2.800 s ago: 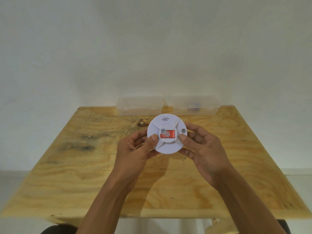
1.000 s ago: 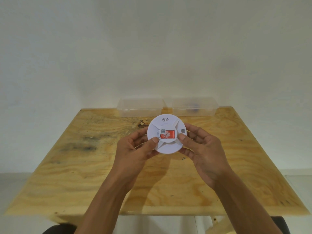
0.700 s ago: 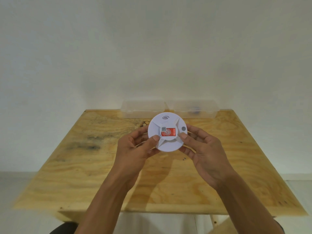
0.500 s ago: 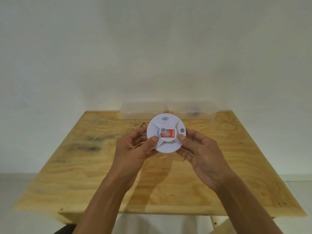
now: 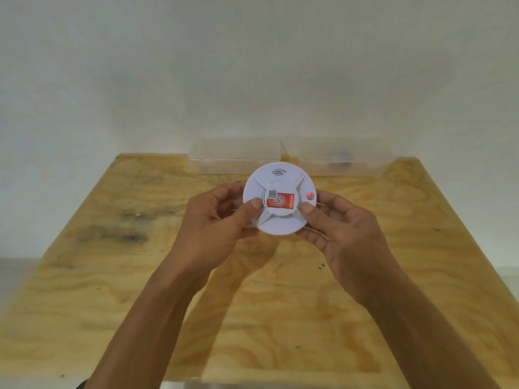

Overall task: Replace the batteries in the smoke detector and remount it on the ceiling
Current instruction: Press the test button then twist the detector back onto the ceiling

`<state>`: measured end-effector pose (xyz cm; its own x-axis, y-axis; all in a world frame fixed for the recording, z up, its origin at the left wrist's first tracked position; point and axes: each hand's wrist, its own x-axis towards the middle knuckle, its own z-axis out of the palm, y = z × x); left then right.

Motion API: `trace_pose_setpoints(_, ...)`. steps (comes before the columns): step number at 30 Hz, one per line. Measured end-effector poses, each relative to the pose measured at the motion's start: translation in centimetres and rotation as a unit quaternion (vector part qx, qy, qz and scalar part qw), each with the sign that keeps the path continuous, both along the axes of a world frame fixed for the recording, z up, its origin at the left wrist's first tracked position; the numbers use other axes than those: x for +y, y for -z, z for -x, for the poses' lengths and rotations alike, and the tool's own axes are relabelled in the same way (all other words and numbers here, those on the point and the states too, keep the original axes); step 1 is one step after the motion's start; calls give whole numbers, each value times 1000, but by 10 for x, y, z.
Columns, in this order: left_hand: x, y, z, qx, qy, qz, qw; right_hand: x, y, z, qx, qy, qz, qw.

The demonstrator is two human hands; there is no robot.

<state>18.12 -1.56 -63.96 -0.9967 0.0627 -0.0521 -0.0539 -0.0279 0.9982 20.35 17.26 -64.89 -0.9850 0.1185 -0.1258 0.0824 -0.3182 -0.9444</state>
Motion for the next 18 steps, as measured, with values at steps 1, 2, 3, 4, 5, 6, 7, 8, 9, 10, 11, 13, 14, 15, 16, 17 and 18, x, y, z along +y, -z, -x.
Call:
trace_pose_setpoints(1,-2,2,5,-3,2,7,1000,-1,2,5,-7,-1,0,1000)
trace_pose_setpoints(2,-3,3,10,-7,5,10,1000,-1,3,9,-15,-2,0,1000)
trace_pose_setpoints(3,-4,3,14,-12,5,11,1000,-2,3,13,-22,-3,1,1000)
trace_pose_setpoints(4,-5,4,18,-19,5,14,1000,-2,3,17,-28,-4,0,1000)
trace_pose_setpoints(5,-5,3,22,-26,4,16,1000,-3,1,20,-36,-5,-4,999)
trace_pose_setpoints(6,-5,1,24,-32,4,17,999,-4,-1,21,-44,-3,-8,999)
trace_pose_setpoints(7,-5,-3,26,-40,4,17,999,-4,-4,22,-53,-2,-10,999)
trace_pose_setpoints(8,-4,-6,26,-48,4,17,999,-3,-8,22,-62,0,-10,998)
trace_pose_setpoints(9,-3,-11,25,-54,3,17,998,-3,-13,22,-69,2,-8,998)
trace_pose_setpoints(10,-2,-19,25,-61,2,18,998,-2,-21,21,-75,3,-7,997)
trace_pose_setpoints(11,0,-28,25,-68,1,19,998,-1,-30,21,-82,4,-8,997)
trace_pose_setpoints(13,4,-51,22,-74,0,18,997,2,-53,18,-90,7,-14,996)
trace_pose_setpoints(14,7,-65,20,-76,-1,17,997,5,-66,16,-91,9,-18,996)
trace_pose_setpoints(15,9,-80,18,-76,-3,14,997,8,-81,14,-91,9,-22,996)
trace_pose_setpoints(16,12,-95,15,-74,-4,11,997,11,-96,12,-90,10,-26,996)
trace_pose_setpoints(17,15,-112,13,-72,-5,9,997,14,-113,10,-87,8,-29,996)
trace_pose_setpoints(18,17,-129,10,-70,-6,8,998,17,-131,7,-82,5,-32,996)
